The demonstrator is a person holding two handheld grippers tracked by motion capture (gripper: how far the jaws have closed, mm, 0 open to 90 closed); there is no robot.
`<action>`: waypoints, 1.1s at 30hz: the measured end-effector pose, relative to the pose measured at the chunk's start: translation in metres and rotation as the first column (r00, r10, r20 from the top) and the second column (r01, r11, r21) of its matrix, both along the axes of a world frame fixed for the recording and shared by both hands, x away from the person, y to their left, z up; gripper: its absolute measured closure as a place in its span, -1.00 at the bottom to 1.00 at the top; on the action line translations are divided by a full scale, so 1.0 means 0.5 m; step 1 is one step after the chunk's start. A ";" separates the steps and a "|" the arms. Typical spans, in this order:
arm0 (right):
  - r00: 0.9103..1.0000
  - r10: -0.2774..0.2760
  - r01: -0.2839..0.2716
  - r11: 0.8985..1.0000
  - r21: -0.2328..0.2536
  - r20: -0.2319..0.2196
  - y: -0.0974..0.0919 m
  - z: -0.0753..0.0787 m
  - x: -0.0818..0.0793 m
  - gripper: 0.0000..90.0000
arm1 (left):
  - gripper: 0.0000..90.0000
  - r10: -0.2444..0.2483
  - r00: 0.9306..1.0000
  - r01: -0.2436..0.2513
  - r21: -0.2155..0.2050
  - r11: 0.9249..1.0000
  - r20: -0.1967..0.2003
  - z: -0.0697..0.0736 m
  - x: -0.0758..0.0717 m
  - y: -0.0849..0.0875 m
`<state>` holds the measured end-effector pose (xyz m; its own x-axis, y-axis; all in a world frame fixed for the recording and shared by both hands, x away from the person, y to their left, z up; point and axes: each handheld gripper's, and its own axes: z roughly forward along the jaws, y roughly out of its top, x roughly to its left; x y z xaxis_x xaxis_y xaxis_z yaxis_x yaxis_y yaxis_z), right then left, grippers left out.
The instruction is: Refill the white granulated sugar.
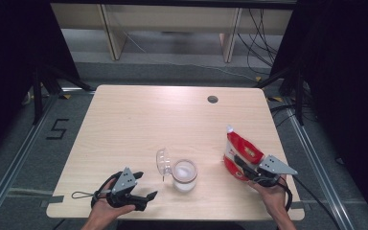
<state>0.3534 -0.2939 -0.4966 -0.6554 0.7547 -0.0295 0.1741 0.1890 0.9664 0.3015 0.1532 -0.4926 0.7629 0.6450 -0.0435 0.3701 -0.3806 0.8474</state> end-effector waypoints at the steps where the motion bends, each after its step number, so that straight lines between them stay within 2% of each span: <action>1: 1.000 -0.006 0.007 1.000 -0.024 0.007 -0.004 0.001 0.001 0.53 | -0.62 0.000 1.000 0.000 0.001 1.000 0.000 0.000 0.000 0.000; 2: 1.000 -0.007 0.006 1.000 0.015 0.017 -0.002 -0.001 0.001 0.50 | -0.62 0.000 1.000 0.000 -0.004 1.000 -0.001 0.000 0.000 0.000; 3: 0.999 0.003 -0.003 1.000 -0.002 0.044 -0.006 0.001 0.004 0.48 | -0.62 0.000 1.000 0.000 -0.003 1.000 -0.002 0.000 0.000 0.000; 4: 1.000 -0.006 0.007 1.000 -0.019 0.013 -0.008 0.002 0.002 0.46 | -0.62 -0.001 1.000 0.001 -0.008 1.000 -0.005 -0.001 0.001 0.000; 5: 1.000 -0.010 0.010 1.000 0.009 -0.019 -0.005 0.004 -0.004 0.43 | -0.62 -0.002 1.000 0.002 -0.007 1.000 -0.004 -0.001 0.000 -0.001; 6: 1.000 -0.015 0.015 1.000 0.016 -0.001 -0.003 0.003 -0.004 0.41 | -0.62 -0.003 1.000 0.003 -0.004 1.000 -0.003 -0.001 0.001 0.000; 7: 1.000 -0.016 0.017 1.000 -0.010 0.019 -0.006 0.004 -0.002 0.37 | -0.62 -0.002 1.000 0.002 -0.008 1.000 -0.005 -0.001 0.000 -0.001; 8: 1.000 -0.029 0.029 0.999 0.022 0.006 -0.003 0.003 -0.005 0.33 | -0.62 0.001 1.000 -0.001 -0.010 1.000 -0.002 -0.001 0.000 -0.001; 9: 1.000 -0.003 0.004 1.000 0.026 -0.017 -0.004 0.006 -0.005 0.31 | -0.62 0.001 1.000 -0.001 -0.007 1.000 -0.002 -0.001 0.000 -0.001; 10: 1.000 -0.012 0.012 1.000 0.026 -0.005 -0.005 0.006 -0.006 0.27 | -0.62 0.003 1.000 -0.003 -0.019 1.000 0.001 -0.002 0.001 -0.001; 11: 1.000 -0.010 0.011 0.999 0.033 -0.019 -0.004 0.008 -0.010 0.21 | -0.62 0.006 1.000 -0.006 -0.021 1.000 0.000 -0.002 0.001 -0.001; 12: 1.000 -0.022 0.022 0.999 0.028 -0.014 -0.005 0.010 -0.014 0.16 | -0.62 0.001 1.000 0.000 -0.023 1.000 0.007 -0.003 0.002 0.000; 13: 1.000 -0.027 0.027 0.999 0.042 -0.005 -0.005 0.011 -0.015 0.11 | -0.62 0.001 1.000 -0.001 -0.014 1.000 0.003 -0.002 0.002 0.000; 14: 0.999 -0.043 0.043 0.999 0.031 0.013 -0.008 0.015 -0.019 0.05 | -0.62 0.005 1.000 -0.005 -0.023 1.000 -0.004 -0.003 0.001 -0.001; 15: 0.998 -0.064 0.065 0.997 0.049 -0.024 -0.006 0.017 -0.027 -0.01 | -0.62 0.006 1.000 -0.006 -0.023 1.000 -0.006 -0.003 0.001 -0.002; 16: 0.998 -0.061 0.063 0.996 0.059 -0.021 -0.008 0.018 -0.029 -0.03 | -0.62 0.002 1.000 -0.002 -0.013 1.000 -0.004 -0.002 0.001 -0.001; 18: 0.997 -0.073 0.075 0.996 0.045 -0.030 -0.018 0.025 -0.035 -0.09 | -0.62 0.005 1.000 -0.005 -0.020 1.000 0.001 -0.002 0.001 -0.002; 19: 0.997 -0.081 0.081 0.995 0.049 -0.007 -0.018 0.025 -0.038 -0.12 | -0.62 0.006 1.000 -0.006 -0.019 1.000 0.001 -0.002 0.001 -0.001; 20: 0.997 -0.073 0.074 0.997 0.036 -0.033 -0.018 0.028 -0.042 -0.14 | -0.62 0.002 1.000 -0.002 -0.007 1.000 -0.003 0.000 0.002 0.001; 21: 0.996 -0.088 0.089 0.996 0.026 -0.033 -0.020 0.030 -0.047 -0.16 | -0.62 0.004 1.000 -0.004 -0.007 1.000 -0.005 0.000 0.002 0.001; 22: 0.996 -0.074 0.075 0.996 0.037 -0.039 -0.022 0.031 -0.048 -0.18 | -0.62 0.006 1.000 -0.006 -0.015 1.000 -0.003 -0.001 0.002 0.001; 23: 0.994 -0.105 0.106 0.994 0.038 -0.045 -0.023 0.033 -0.055 -0.18 | -0.62 0.002 1.000 -0.002 -0.007 1.000 -0.007 0.000 0.002 0.002; 26: 0.991 -0.119 0.123 0.991 0.052 -0.061 -0.026 0.037 -0.069 -0.21 | -0.62 -0.003 1.000 0.003 -0.008 1.000 -0.002 0.000 0.002 0.002; 27: 0.993 -0.109 0.111 0.993 0.042 -0.039 -0.029 0.038 -0.071 -0.21 | -0.62 -0.003 1.000 0.003 -0.008 1.000 -0.003 0.000 0.002 0.002; 28: 0.992 -0.110 0.111 0.994 0.024 -0.059 -0.029 0.041 -0.079 -0.21 | -0.62 0.001 1.000 -0.001 -0.011 1.000 0.002 -0.001 0.002 0.001; 29: 0.993 -0.106 0.108 0.994 0.032 -0.056 -0.027 0.041 -0.082 -0.21 | -0.62 0.004 1.000 -0.004 -0.007 1.000 -0.006 0.000 0.001 0.001; 30: 0.990 -0.118 0.118 0.993 -0.001 -0.077 -0.029 0.045 -0.089 -0.22 | -0.62 0.002 1.000 -0.002 -0.013 1.000 -0.004 -0.001 0.002 0.001; 32: 0.989 -0.127 0.126 0.992 -0.010 -0.071 -0.034 0.047 -0.094 -0.25 | -0.62 -0.002 1.000 0.002 -0.007 1.000 0.013 -0.001 0.003 0.001; 33: 0.989 -0.122 0.123 0.992 0.015 -0.089 -0.034 0.046 -0.097 -0.25 | -0.62 -0.005 1.000 0.006 -0.008 1.000 0.018 -0.001 0.004 0.001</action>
